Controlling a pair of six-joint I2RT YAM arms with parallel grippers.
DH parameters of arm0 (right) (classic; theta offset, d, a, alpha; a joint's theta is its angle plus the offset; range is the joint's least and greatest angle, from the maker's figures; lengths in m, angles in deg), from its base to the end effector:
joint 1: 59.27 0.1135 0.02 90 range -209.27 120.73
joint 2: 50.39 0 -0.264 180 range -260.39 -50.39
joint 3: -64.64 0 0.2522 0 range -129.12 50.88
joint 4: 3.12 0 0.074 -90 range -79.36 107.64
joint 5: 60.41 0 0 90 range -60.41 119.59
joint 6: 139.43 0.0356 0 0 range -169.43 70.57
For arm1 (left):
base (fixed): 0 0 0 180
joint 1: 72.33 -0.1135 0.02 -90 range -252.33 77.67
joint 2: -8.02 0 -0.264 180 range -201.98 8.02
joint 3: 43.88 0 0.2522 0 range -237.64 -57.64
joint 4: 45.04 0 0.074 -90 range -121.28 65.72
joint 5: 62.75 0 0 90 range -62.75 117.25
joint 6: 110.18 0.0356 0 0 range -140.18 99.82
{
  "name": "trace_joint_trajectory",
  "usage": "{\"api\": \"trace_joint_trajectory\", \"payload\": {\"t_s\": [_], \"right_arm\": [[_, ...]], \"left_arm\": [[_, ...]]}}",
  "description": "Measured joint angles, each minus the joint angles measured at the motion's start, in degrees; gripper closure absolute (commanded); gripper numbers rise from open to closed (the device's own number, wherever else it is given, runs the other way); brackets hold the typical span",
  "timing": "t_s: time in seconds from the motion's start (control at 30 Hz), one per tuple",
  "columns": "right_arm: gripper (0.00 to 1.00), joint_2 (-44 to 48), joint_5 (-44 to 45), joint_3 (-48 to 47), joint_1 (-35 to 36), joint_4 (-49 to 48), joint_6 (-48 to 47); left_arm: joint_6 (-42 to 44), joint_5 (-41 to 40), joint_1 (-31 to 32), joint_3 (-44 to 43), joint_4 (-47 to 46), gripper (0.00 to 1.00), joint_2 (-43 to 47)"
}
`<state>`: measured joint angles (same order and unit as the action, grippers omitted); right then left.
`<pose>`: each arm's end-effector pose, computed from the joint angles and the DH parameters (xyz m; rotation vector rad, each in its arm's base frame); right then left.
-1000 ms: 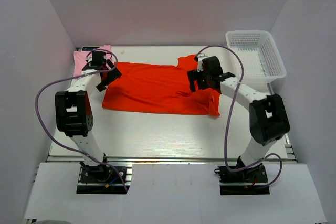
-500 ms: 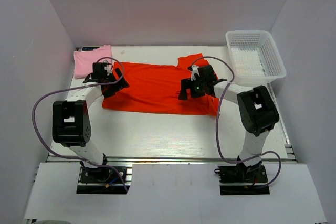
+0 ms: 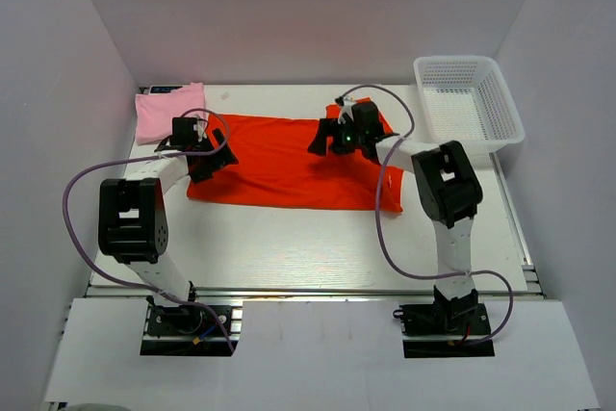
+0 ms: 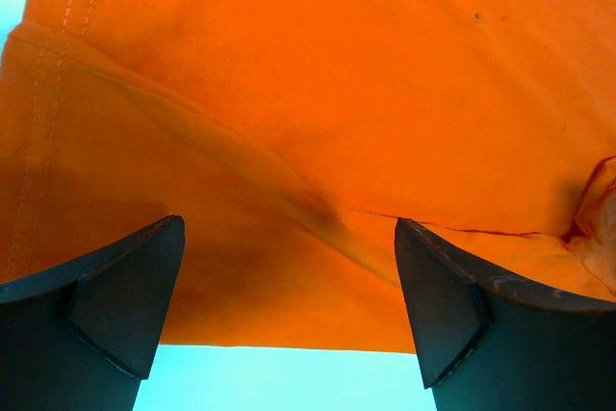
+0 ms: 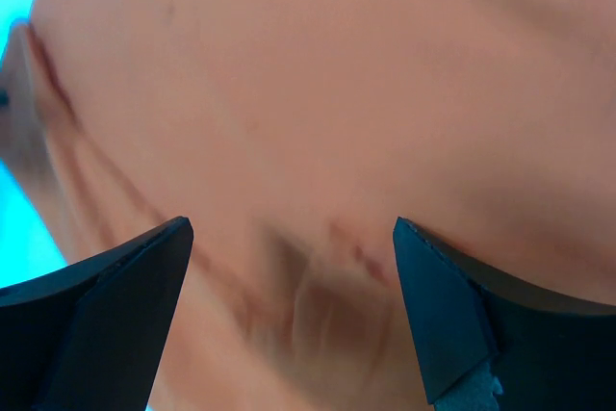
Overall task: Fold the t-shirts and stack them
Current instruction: Fold the flattened tshirt in 1/3 of the way
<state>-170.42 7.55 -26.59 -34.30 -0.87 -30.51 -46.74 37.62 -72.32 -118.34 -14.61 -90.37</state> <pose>0.4157 0.2083 0.1654 -0.3540 2.1605 0.8527 0.3526 -0.0065 0.1838 -0.5124 2.4952 -0.4130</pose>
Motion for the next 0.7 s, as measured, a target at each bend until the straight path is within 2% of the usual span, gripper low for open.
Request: {"api": "trace_joint_trajectory", "payload": {"t_s": [0.17,0.27,0.53,0.7], "right_arm": [[0.1,-6.38,1.79,-11.74,0.02,-0.33,0.63],[0.1,-3.5,3.41,-11.06,0.0,0.2,-0.33],[0.1,23.3,10.86,14.12,-0.17,8.44,-1.31],[0.1,32.48,10.25,26.99,-0.66,13.44,-1.05]], "left_arm": [[0.26,-1.49,0.0,0.0,1.38,0.0,0.02],[0.68,-2.4,0.0,0.0,1.84,0.0,0.22],[1.07,-1.38,0.0,0.0,1.01,0.0,0.46],[1.09,0.39,0.0,0.15,-0.24,0.0,0.33]]}}
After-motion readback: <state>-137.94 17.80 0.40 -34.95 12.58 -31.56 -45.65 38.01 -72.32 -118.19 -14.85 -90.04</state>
